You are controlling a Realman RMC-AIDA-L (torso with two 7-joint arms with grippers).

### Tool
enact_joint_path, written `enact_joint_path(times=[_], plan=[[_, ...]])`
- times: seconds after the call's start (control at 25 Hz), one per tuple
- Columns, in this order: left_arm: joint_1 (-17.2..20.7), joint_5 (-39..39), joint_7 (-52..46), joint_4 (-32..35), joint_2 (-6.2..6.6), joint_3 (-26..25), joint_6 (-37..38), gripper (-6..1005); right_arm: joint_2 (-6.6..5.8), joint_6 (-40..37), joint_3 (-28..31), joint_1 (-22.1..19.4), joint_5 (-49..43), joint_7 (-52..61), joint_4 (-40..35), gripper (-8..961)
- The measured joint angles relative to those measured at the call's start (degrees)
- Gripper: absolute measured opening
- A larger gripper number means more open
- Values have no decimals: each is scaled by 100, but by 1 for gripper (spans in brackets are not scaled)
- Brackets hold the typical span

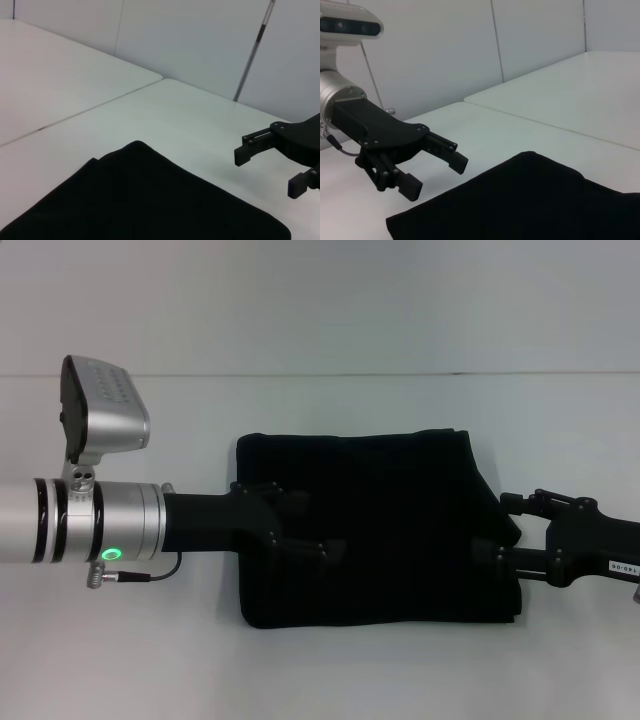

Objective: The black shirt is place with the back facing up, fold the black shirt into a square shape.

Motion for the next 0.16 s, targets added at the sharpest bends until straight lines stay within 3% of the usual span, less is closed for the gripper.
enact_joint_path(times=[0.16], plan=[[-20,20,-34,-11,17,7,25,949,0,9,5,-1,0,3,4,886]])
